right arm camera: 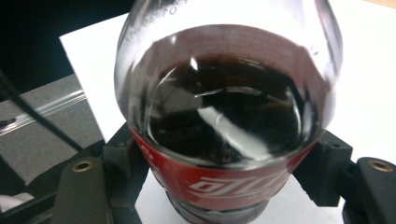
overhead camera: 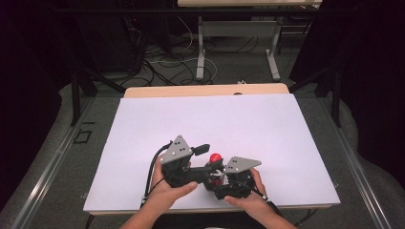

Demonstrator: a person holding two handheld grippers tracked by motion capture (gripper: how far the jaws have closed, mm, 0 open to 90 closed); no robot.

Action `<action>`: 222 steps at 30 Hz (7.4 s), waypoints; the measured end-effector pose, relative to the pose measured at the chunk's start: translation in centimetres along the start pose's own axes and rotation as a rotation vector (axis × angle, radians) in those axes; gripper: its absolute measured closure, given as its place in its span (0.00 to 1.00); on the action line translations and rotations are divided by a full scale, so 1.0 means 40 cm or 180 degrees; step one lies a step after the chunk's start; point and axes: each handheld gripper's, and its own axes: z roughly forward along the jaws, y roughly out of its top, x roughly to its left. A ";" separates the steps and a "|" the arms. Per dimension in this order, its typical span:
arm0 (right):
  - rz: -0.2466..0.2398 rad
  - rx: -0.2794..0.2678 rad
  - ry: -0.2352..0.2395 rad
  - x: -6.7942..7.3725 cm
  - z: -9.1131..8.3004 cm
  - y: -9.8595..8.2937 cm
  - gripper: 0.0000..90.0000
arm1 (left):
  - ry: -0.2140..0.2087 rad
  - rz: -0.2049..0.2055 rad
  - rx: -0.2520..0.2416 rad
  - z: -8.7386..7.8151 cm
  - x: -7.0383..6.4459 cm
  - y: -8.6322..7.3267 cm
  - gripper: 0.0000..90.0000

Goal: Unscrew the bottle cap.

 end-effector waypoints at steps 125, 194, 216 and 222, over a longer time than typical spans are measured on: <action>-0.0041 -0.0042 -0.0053 0.009 -0.002 0.000 0.32 | 0.0442 0.0213 0.0109 0.036 -0.055 -0.006 0.68; 0.0036 -0.0052 -0.0227 0.003 -0.002 -0.005 0.32 | 0.0823 0.0051 -0.0070 0.056 -0.083 -0.015 0.69; 0.0153 -0.0049 -0.0361 -0.013 0.002 -0.013 0.32 | 0.0869 -0.0171 -0.0086 0.035 -0.056 0.002 0.69; 0.0159 -0.0064 -0.0401 -0.023 0.003 -0.016 0.32 | 0.0937 -0.0227 -0.0052 0.026 -0.029 -0.002 0.69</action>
